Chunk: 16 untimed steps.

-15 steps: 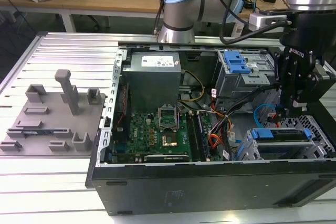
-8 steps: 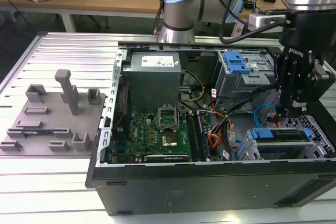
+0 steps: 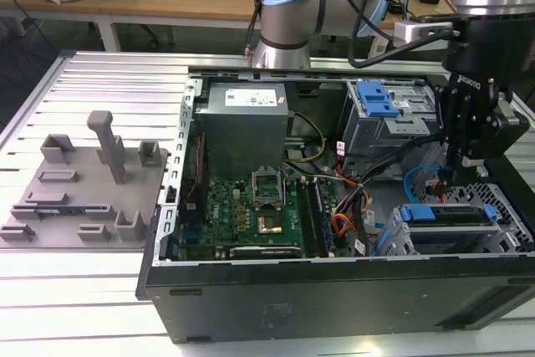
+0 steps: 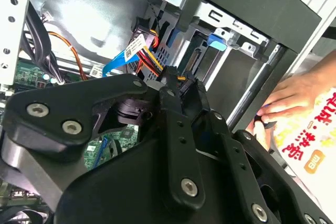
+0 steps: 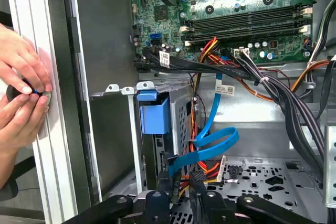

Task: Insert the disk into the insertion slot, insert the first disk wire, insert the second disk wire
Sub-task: 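Insert the first disk wire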

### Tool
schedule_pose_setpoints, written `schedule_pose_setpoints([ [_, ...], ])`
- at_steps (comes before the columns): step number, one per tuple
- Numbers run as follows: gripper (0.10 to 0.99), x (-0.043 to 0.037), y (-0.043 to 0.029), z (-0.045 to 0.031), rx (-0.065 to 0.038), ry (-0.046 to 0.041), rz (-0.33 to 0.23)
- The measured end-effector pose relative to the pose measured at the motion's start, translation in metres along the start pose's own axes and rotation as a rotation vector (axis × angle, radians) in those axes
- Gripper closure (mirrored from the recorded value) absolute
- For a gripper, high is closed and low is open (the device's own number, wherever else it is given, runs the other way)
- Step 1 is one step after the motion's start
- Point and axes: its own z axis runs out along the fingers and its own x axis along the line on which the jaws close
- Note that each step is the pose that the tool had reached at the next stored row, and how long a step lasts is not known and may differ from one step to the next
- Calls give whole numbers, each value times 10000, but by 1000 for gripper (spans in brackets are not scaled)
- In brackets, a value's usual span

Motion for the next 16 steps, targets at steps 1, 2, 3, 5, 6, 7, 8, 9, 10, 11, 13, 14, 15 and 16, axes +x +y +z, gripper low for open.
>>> schedule_pose_setpoints([
  [1,792,-5,0,1,2,17,-5],
  [2,792,-8,1,4,4,26,-9],
  [3,792,-13,2,8,6,41,-17],
  [5,792,-29,3,14,14,87,-34],
  [6,792,-35,3,13,16,108,-40],
  [7,792,-41,2,12,18,122,-44],
  [8,792,-47,3,11,21,140,-48],
  [9,792,-53,3,9,22,158,-51],
  [10,792,-63,4,6,26,197,-58],
  [11,812,-65,4,7,28,211,-60],
  [13,922,-66,4,6,30,250,-66],
  [14,922,-67,4,7,31,250,-66],
  [15,922,-67,4,7,31,250,-66],
  [16,922,-67,4,7,31,250,-66],
])
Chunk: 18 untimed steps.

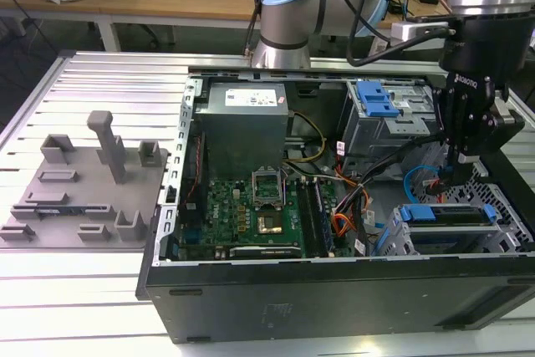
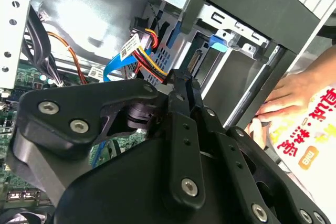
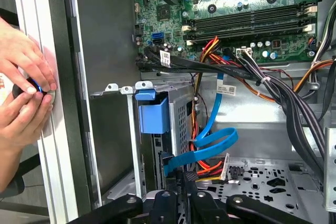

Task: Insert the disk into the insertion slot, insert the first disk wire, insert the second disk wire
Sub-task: 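Insert the first disk wire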

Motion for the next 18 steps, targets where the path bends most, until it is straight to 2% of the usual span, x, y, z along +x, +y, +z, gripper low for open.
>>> schedule_pose_setpoints([
  [3,922,-4,-41,6,-29,-1,-7],
  [5,922,-8,-99,14,-102,3,-31],
  [8,922,-12,-119,21,-431,17,-116],
  [13,922,-15,-135,28,-1040,25,-316],
  [17,922,-20,-190,37,-1349,-36,-431],
  [18,922,-22,-215,40,-1364,-43,-433],
])
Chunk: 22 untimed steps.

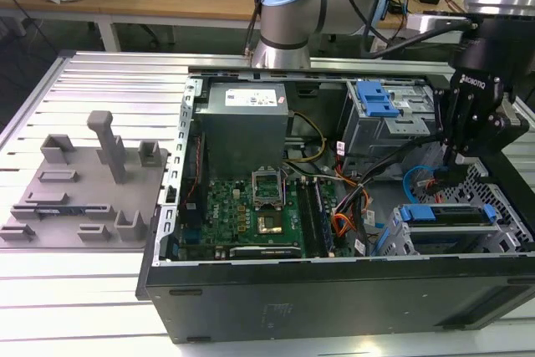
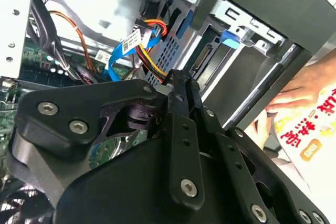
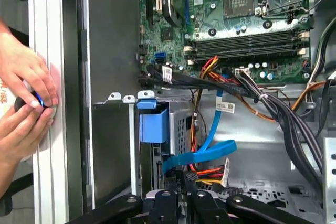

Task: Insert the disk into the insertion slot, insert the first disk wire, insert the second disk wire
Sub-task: 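Insert the first disk wire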

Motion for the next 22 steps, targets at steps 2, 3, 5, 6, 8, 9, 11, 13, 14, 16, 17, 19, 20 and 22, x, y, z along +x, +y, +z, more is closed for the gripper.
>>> schedule_pose_setpoints([
  [2,922,2,-171,0,-1,-5,0],
  [3,922,6,-208,3,-22,-7,0],
  [5,922,9,-208,5,-333,3,-32],
  [6,922,9,-207,5,-520,6,-81],
  [8,922,11,-210,6,-678,-17,-118],
  [9,922,21,-214,10,-705,-33,-127],
  [11,922,59,-218,27,-713,-169,-132],
  [13,922,111,-220,51,-722,-561,-156],
  [14,922,124,-221,56,-727,-679,-165],
  [16,922,186,-223,74,-740,-1134,-195],
  [17,922,212,-224,84,-744,-1292,-205],
  [19,922,251,-224,99,-747,-1517,-221],
  [20,922,288,-225,115,-753,-1814,-240],
  [22,922,321,-226,127,-761,-2215,-264],
])
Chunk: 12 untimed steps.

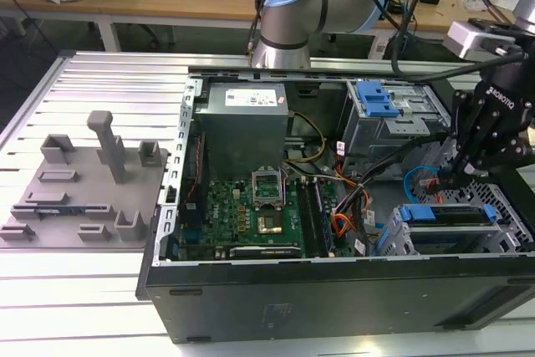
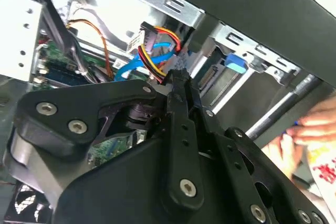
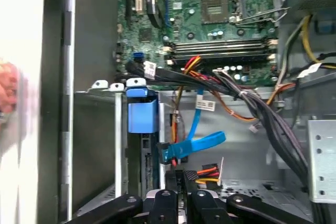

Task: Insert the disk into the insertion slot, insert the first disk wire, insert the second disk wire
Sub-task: 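Insert the first disk wire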

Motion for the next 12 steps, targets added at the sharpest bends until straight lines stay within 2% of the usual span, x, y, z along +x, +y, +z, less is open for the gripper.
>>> schedule_pose_setpoints([
  [1,922,24,-1,3,-3,-248,-25],
  [2,922,61,-2,4,-9,-351,-37],
  [3,922,85,-8,4,-59,-360,-46],
  [4,922,92,-14,2,-158,-351,-57],
  [5,922,99,-28,-4,-356,-335,-83],
  [6,922,110,-41,-7,-446,-361,-102],
  [7,922,119,-42,-5,-448,-447,-115],
  [8,922,127,-42,-5,-447,-595,-133],
  [9,922,146,-43,-3,-432,-974,-178],
  [10,922,173,-43,1,-427,-1227,-207],
  [12,922,175,-44,1,-426,-1230,-209],
])
